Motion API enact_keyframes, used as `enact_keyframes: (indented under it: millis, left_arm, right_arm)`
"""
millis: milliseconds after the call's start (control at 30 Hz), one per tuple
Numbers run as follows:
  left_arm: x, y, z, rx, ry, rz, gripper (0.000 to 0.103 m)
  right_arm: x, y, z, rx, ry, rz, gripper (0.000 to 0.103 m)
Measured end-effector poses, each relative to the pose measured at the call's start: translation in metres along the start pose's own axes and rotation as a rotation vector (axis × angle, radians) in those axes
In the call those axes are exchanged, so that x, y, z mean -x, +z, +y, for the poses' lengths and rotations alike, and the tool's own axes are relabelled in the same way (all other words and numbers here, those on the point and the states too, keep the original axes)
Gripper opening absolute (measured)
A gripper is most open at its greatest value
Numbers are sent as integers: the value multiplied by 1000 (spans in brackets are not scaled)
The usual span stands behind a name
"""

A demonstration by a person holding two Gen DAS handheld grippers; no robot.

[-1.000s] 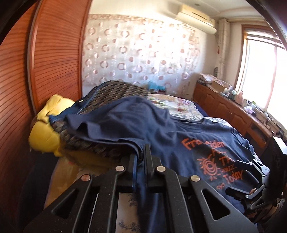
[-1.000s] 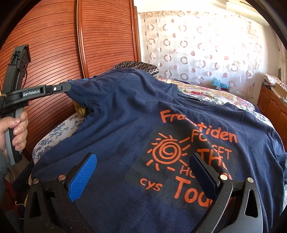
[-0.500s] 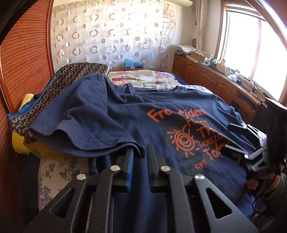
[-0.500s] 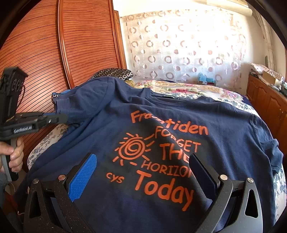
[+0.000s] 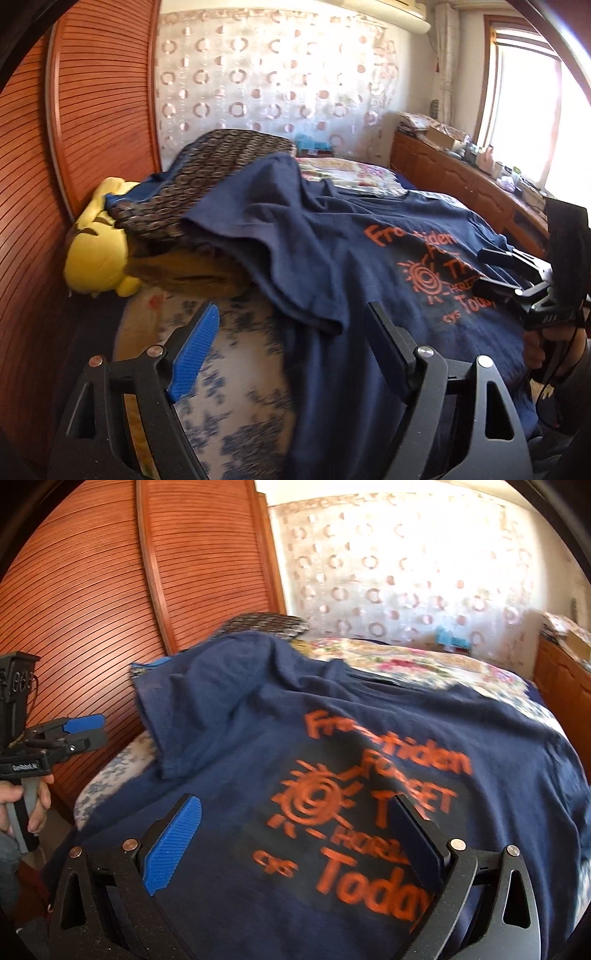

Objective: Fold small clothes

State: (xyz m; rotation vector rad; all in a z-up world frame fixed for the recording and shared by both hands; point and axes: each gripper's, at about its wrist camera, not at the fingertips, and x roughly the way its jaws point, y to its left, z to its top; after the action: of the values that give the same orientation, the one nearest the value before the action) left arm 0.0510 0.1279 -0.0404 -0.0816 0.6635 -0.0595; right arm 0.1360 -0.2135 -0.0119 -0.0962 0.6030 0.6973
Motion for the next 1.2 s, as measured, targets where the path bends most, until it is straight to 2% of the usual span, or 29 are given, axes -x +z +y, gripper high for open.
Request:
enact_keyframes:
  millis: [267, 467, 633, 767, 800, 833, 900, 933, 1000, 1067, 1200]
  left_arm:
    - [20, -4, 31, 56, 65, -53, 81]
    - [23, -9, 41, 73, 79, -63, 81]
    - [21, -16, 45, 78, 85, -54, 81]
    - [20, -20, 46, 78, 88, -45, 81]
    - [20, -20, 46, 77, 89, -45, 81]
    - [21, -21, 47, 77, 90, -45, 81]
    - [20, -22, 46, 74, 92, -42, 81]
    - [20, -22, 45, 71, 94, -40, 81]
    - [19, -22, 43, 63, 95, -40, 81]
    - [18, -23, 41, 61, 93, -37, 81]
    - [16, -21, 36, 53, 83, -39, 81]
  right_arm:
    - [-44, 50, 43, 99, 202, -4, 89]
    - [-92, 85, 87, 191, 324, 22, 73]
    - [-135, 104, 116, 277, 337, 42, 61]
    - [-171, 107, 127, 335, 280, 92, 55]
    - [-179, 107, 129, 343, 263, 104, 50]
    - [-187, 110, 136, 351, 245, 117, 37]
    - [-196, 111, 138, 357, 211, 141, 22]
    - [-199, 112, 136, 352, 218, 144, 14]
    - [-197, 115, 130, 334, 246, 118, 6]
    - [-193, 123, 120, 299, 268, 93, 4]
    - [-182, 133, 97, 252, 259, 29, 4]
